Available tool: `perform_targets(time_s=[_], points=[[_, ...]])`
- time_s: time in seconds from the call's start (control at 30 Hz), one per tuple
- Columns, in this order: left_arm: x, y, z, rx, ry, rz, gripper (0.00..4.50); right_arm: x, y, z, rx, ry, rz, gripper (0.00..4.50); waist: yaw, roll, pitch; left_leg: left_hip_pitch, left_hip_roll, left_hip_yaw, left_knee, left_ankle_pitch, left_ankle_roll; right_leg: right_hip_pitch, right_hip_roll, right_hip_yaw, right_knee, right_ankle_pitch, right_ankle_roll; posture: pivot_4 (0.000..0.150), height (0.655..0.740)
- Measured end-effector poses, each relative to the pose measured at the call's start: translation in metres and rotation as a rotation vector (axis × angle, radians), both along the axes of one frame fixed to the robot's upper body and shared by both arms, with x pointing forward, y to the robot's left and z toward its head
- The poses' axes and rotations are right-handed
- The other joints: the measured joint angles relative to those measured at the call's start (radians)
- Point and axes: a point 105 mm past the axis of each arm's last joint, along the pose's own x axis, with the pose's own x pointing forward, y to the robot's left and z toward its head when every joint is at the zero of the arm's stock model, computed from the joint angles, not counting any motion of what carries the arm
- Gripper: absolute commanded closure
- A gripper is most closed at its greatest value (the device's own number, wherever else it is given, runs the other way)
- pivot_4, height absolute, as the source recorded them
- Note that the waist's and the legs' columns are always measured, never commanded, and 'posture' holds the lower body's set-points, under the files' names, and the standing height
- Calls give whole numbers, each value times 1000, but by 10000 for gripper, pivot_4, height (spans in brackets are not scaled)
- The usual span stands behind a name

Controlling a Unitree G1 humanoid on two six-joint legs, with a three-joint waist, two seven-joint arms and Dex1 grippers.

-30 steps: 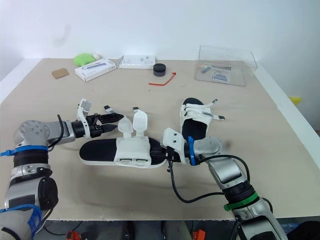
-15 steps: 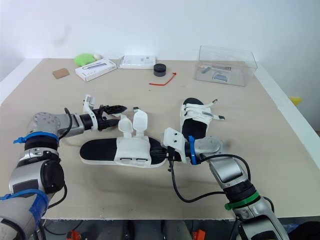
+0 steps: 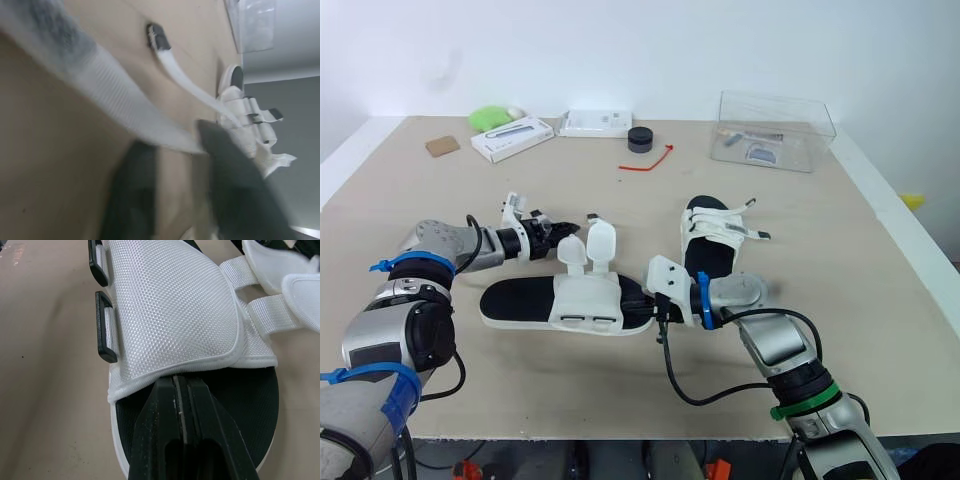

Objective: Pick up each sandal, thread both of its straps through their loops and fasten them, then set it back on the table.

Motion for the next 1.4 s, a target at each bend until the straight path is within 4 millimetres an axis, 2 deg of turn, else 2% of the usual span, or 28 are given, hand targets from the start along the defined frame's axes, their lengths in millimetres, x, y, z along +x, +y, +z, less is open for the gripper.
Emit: perform_targets(time_s=[0.17,0.3,0.33,0.37,0.53,0.7,0.8,0.97,1.0,1.13,1.23,1.33,1.4], points=[[5,1,2,79,-85,-15,44848,-1,-1,0,-8,2,4,45000,0,0,0,0,0,0,0,0,0,0,0,-1,0,0,0,1500,7400],[7,-7,26,148,-309,-105,44848,-1,-2,-1,-11,3,8,45000,0,0,0,-2,0,0,0,0,-1,-1,0,0,0,0,0,1500,7400],[4,-10,36,209,-441,-152,44848,-1,-2,-1,-12,3,9,45000,-2,0,0,-2,0,0,0,0,-1,-1,0,1,0,0,0,1500,7400],[2,-13,40,231,-501,-180,44848,-1,-2,-1,-15,3,8,45000,-2,0,0,-2,0,0,0,0,-1,-1,0,1,0,0,0,1500,7400],[-28,-30,45,386,-840,-352,44848,0,-1,0,-15,4,6,45000,2,0,0,-4,1,-1,0,0,-1,-2,-2,1,-1,0,0,1500,7400],[-53,-28,52,555,-1098,-446,44848,8,8,6,22,36,-32,45000,0,0,0,-3,1,-1,0,0,0,-2,-1,1,-1,1,-1,1500,7400],[-63,-28,52,597,-1186,-477,44848,12,7,8,18,44,-47,45000,2,0,0,-3,1,-1,0,1,1,-2,0,0,-1,1,-1,1500,7400],[-89,-28,56,763,-1503,-588,44848,12,4,5,1,56,-40,45000,2,0,0,-4,1,-1,1,1,1,-1,0,0,-2,1,-1,1500,7400],[-91,-29,57,771,-1528,-597,44848,12,4,5,0,57,-40,45000,2,0,0,-4,1,-1,1,1,1,-1,0,0,-2,1,-1,1500,7400],[-103,-30,59,886,-1810,-665,44848,12,3,2,-11,60,-37,45000,2,0,0,-4,1,-1,1,1,2,-1,0,0,-2,1,-1,1500,7400],[-104,-28,53,961,-1913,-701,44848,12,3,1,-13,59,-38,45000,2,0,0,-4,1,-1,1,1,2,-1,0,0,-2,1,-1,1500,7400],[-109,-25,52,1132,-2221,-807,44848,12,3,0,-17,63,-37,45000,3,0,0,-4,1,-1,1,1,2,-1,-1,0,-2,2,-1,1500,7400],[-113,-25,49,1166,-2335,-865,44848,12,3,0,-22,63,-34,45000,3,0,0,-4,1,-1,1,1,2,-1,-2,0,-2,2,-1,1500,7400]])
